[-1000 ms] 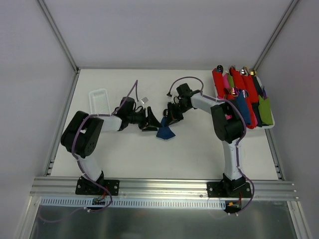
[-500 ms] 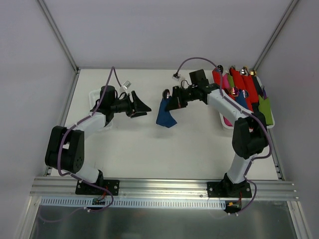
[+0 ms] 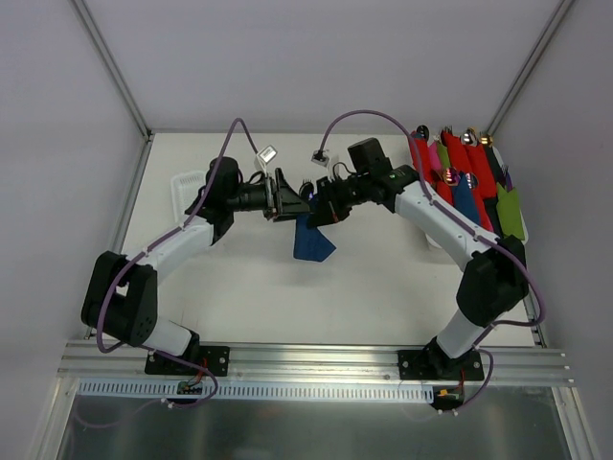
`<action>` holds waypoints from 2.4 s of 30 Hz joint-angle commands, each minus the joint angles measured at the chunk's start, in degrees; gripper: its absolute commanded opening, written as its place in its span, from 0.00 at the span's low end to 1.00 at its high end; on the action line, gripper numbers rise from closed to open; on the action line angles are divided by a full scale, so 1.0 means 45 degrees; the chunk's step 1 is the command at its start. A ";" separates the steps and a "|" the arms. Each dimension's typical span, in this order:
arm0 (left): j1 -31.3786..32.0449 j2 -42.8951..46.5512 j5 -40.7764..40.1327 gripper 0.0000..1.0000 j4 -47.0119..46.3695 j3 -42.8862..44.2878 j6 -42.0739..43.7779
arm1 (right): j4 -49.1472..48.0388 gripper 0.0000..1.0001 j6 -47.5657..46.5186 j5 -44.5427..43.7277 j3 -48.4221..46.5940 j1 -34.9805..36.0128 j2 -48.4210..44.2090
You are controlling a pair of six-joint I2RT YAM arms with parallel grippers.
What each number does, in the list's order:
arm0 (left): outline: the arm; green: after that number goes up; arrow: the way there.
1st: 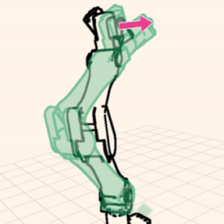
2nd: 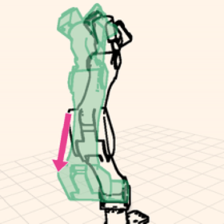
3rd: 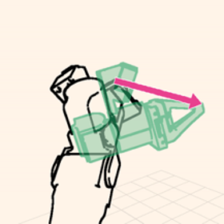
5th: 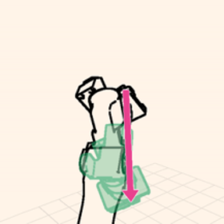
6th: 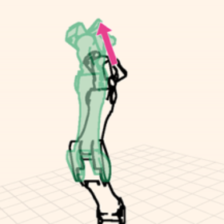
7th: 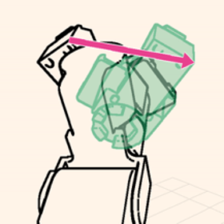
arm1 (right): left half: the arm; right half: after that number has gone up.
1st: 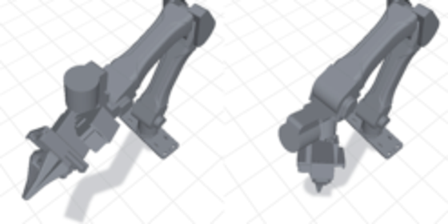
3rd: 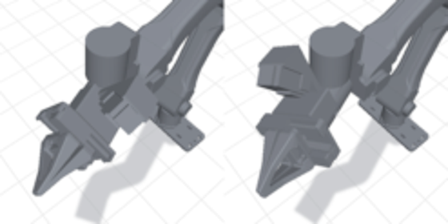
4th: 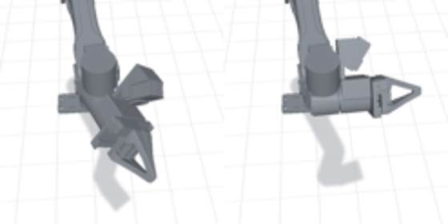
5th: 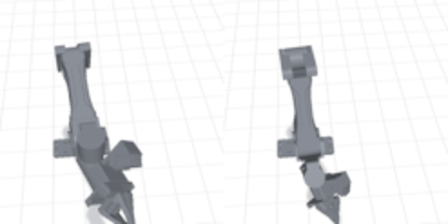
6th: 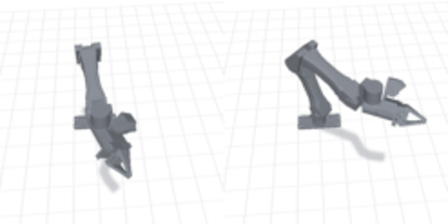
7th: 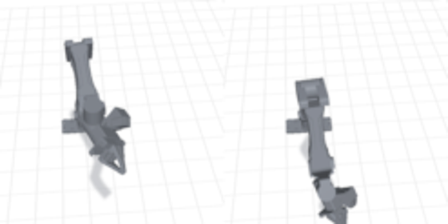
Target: Place the utensils on the paper napkin and roll it up
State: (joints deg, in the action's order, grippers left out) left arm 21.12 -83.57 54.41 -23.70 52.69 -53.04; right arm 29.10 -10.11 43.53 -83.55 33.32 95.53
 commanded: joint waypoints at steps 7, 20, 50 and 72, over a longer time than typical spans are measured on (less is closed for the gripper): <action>0.0364 0.0465 -0.0607 0.56 -0.0299 0.0070 -0.0285 | -0.0041 0.00 -0.0332 -0.0435 -0.0360 0.0310 -0.1169; 0.0208 0.0564 -0.0706 0.46 -0.1565 -0.0945 -0.1374 | -0.0256 0.00 -0.0332 -0.0025 -0.0301 0.0466 -0.1775; -0.0689 -0.0101 -0.0509 0.00 -0.6933 -0.1298 -0.4851 | -0.0393 0.30 0.0643 0.0267 -0.1569 -0.0876 -0.1718; -0.1335 -0.1371 -0.3889 0.00 -1.0163 0.1417 -0.6593 | -0.4282 0.90 0.6018 0.1501 -0.1002 -0.2190 -0.1737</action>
State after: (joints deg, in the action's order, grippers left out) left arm 14.94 -90.63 38.26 -63.20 56.75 -81.84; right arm 11.03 16.93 51.66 -85.69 22.61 88.58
